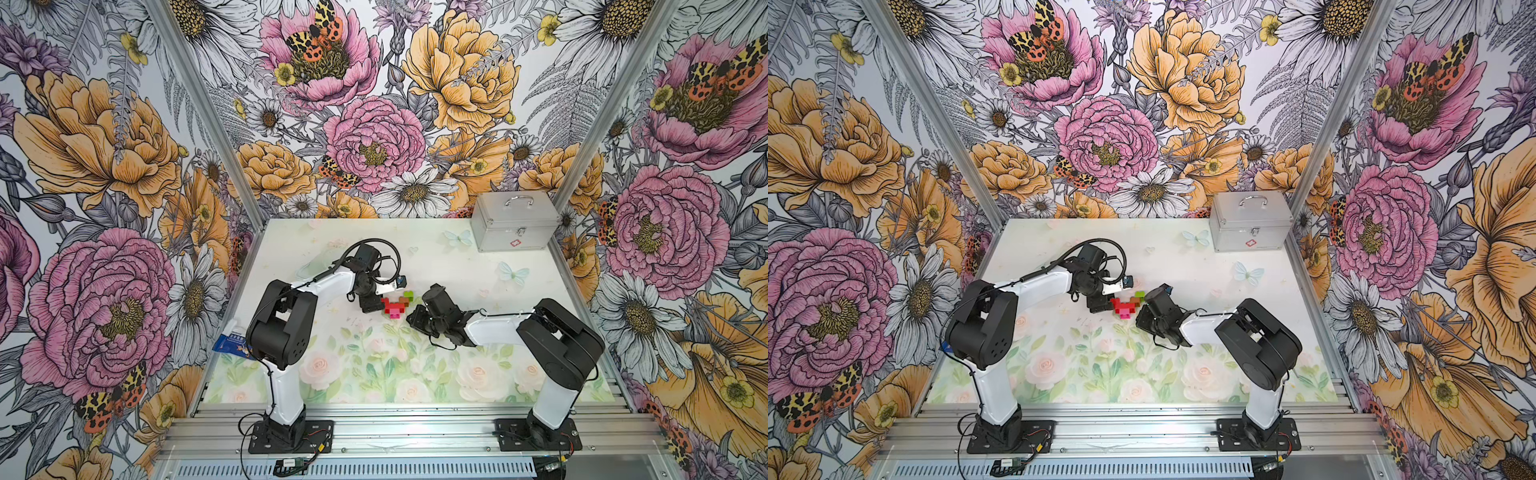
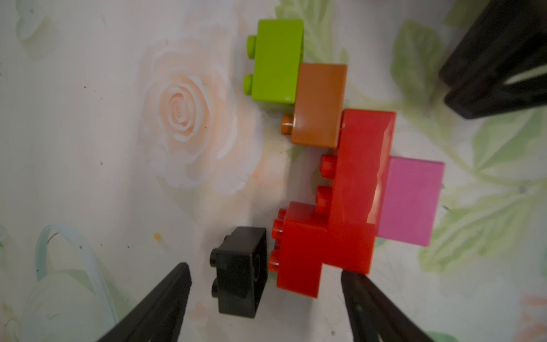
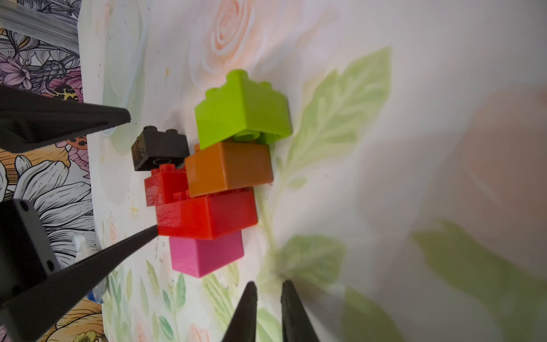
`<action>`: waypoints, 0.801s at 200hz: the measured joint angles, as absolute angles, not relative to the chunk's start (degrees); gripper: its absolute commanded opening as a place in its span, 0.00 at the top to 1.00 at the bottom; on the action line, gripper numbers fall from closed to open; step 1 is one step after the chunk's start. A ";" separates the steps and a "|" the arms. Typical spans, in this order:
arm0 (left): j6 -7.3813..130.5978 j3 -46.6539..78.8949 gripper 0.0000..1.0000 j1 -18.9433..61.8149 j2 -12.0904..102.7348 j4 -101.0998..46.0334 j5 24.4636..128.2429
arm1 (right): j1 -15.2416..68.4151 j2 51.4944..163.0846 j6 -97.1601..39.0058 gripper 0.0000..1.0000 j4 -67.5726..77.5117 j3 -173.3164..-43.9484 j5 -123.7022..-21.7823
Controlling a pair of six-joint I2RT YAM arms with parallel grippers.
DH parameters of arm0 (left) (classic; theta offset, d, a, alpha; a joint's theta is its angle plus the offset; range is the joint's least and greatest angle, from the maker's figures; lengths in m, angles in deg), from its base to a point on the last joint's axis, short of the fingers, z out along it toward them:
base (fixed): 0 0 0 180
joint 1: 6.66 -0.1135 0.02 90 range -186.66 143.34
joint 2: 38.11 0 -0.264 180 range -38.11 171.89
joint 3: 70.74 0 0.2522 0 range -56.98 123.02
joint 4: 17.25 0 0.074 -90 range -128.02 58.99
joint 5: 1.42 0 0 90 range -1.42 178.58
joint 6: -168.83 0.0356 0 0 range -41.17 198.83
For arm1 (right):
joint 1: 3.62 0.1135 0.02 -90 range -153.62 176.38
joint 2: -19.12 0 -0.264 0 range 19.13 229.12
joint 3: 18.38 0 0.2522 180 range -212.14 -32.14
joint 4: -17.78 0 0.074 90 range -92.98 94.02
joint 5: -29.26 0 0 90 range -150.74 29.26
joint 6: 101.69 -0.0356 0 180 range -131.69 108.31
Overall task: Assemble the letter v with lego
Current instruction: Assemble the lego brick with the lego brick.
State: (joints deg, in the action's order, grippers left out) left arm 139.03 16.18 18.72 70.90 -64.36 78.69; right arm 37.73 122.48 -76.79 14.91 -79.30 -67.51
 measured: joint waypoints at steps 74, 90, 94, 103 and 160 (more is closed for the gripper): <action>138.99 16.18 0.19 18.72 71.17 -64.38 78.01 | 37.73 126.58 -78.15 0.82 16.33 -83.08 -66.57; 138.99 16.18 0.19 18.72 71.17 -64.36 77.93 | 37.73 126.87 -78.17 0.82 16.36 -83.39 -66.57; 138.97 16.18 0.20 18.72 71.17 -64.36 77.86 | 37.73 126.87 -78.17 0.82 16.38 -83.39 -66.57; 138.86 16.18 0.20 18.72 71.17 -64.36 77.80 | 37.73 126.87 -78.17 0.82 16.36 -83.39 -66.57; 138.79 16.20 0.20 18.40 71.19 -64.36 77.77 | 37.73 127.44 -78.17 0.82 16.07 -84.30 -66.57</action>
State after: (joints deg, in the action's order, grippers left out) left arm 138.79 16.20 18.40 71.19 -64.36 77.77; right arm 37.73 127.44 -78.17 16.07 -84.30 -66.57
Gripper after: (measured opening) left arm 0.800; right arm 0.176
